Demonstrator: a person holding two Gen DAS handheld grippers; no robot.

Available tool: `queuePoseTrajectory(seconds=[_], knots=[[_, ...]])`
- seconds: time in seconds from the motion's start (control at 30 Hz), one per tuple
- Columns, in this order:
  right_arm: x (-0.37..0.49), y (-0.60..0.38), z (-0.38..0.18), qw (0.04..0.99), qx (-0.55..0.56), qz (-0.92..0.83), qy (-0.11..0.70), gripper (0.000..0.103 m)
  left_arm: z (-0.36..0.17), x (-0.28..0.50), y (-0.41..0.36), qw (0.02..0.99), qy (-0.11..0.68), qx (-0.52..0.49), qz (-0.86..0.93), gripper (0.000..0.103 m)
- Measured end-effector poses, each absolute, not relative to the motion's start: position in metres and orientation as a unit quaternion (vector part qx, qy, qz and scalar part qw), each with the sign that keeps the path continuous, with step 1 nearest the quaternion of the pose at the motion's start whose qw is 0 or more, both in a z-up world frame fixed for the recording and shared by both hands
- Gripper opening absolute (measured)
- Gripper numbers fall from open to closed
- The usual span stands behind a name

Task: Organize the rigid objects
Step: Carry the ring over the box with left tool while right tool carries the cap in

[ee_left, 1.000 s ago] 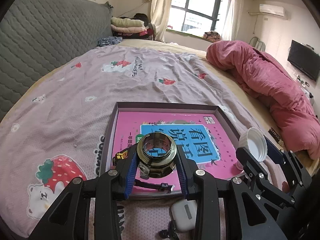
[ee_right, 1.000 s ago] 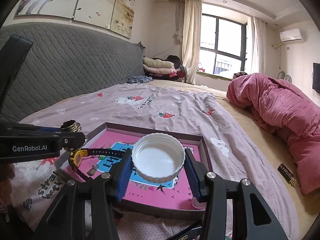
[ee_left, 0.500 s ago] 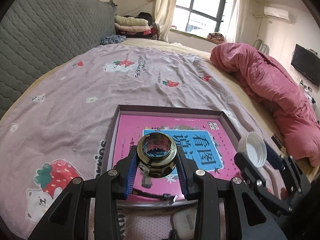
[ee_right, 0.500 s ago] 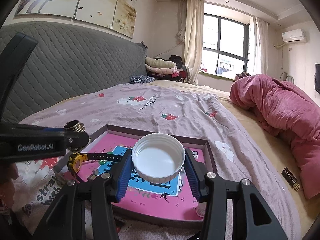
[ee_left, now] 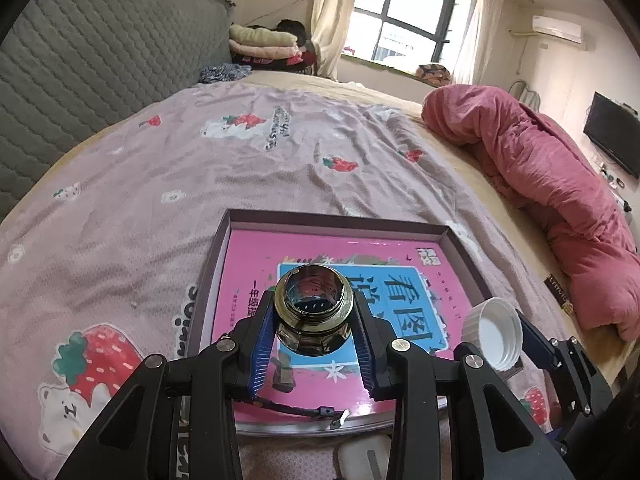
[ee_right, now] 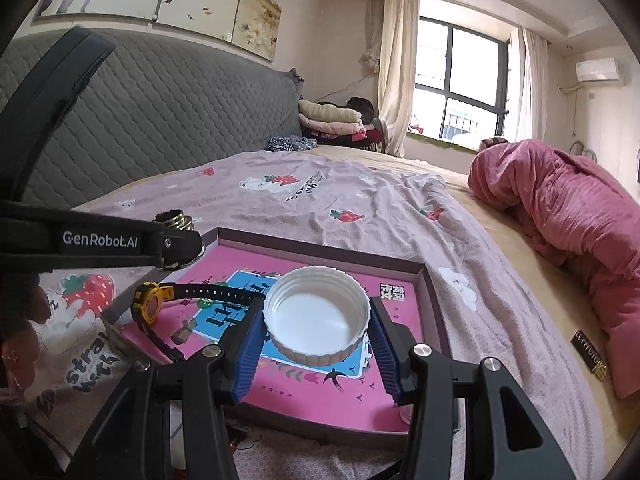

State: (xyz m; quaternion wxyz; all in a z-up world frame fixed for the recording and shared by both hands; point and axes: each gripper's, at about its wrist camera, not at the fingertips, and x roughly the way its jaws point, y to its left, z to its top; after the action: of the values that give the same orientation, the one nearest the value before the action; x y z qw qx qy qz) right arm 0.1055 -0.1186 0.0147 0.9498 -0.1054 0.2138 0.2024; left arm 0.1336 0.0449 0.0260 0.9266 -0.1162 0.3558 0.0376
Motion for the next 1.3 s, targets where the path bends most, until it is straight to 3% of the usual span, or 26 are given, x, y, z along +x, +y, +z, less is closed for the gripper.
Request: queuePoseTrajectory(seconds=[1.3], knots=[[0.132, -0.114, -0.027, 0.922, -0.106, 0.182, 0.326, 0.05, -0.031, 0.155, 0.032, 0.899, 0.422, -0.114, 0.036, 0.037]])
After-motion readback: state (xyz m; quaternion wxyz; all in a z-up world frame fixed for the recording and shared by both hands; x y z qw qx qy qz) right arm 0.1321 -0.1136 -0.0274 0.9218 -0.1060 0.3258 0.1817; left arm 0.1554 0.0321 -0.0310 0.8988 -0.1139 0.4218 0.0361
